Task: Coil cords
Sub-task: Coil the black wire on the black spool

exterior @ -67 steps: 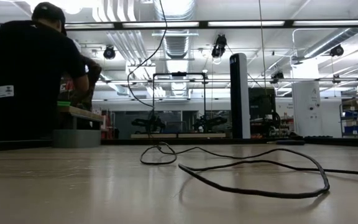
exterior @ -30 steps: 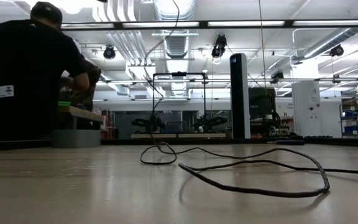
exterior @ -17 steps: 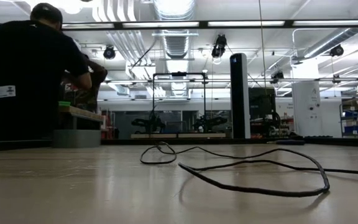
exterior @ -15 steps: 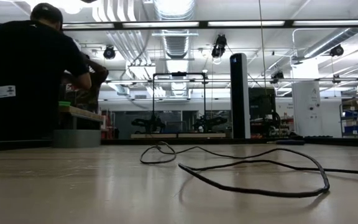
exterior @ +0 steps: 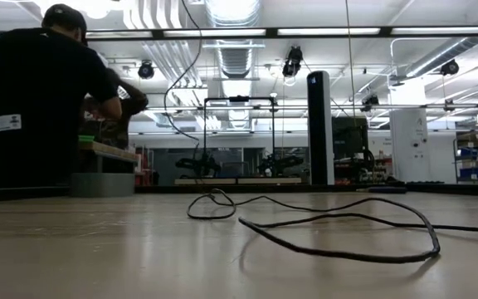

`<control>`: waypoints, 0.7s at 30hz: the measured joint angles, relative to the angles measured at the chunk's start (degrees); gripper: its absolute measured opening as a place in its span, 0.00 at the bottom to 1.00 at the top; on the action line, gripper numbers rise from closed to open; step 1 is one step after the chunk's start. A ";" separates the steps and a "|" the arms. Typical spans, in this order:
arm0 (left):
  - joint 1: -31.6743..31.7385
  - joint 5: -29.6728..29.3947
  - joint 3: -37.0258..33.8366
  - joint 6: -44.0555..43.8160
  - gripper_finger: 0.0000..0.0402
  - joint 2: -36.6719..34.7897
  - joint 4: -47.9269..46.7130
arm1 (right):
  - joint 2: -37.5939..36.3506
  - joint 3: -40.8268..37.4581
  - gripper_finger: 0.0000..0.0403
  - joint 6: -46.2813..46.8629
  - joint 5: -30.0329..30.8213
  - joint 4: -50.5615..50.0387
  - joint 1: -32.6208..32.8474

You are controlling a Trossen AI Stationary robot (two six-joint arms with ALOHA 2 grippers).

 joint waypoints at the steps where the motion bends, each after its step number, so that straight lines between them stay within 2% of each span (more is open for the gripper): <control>1: -0.09 -0.48 0.00 0.65 0.00 0.03 0.09 | 0.23 -0.07 0.00 0.02 -0.64 0.61 -0.04; 5: -0.16 -10.23 -0.05 7.92 0.00 0.45 -0.65 | 1.36 -0.11 0.00 1.59 -2.59 2.34 -0.06; 7: 0.53 -12.54 -0.11 11.08 0.00 0.42 -1.87 | 1.35 -0.03 0.00 2.43 -2.97 2.12 -0.12; 12: 4.37 -11.20 -0.25 11.25 0.00 -1.21 -8.65 | 0.39 -0.08 0.00 1.98 -1.29 0.56 0.26; 15: 7.07 -9.85 -0.39 11.81 0.00 -2.59 -15.97 | -1.18 -0.11 0.00 1.40 1.29 -1.02 1.02; 21: 11.45 -1.07 -0.39 11.63 0.00 -5.76 -38.19 | -3.21 0.02 0.00 -0.43 9.22 -6.37 3.44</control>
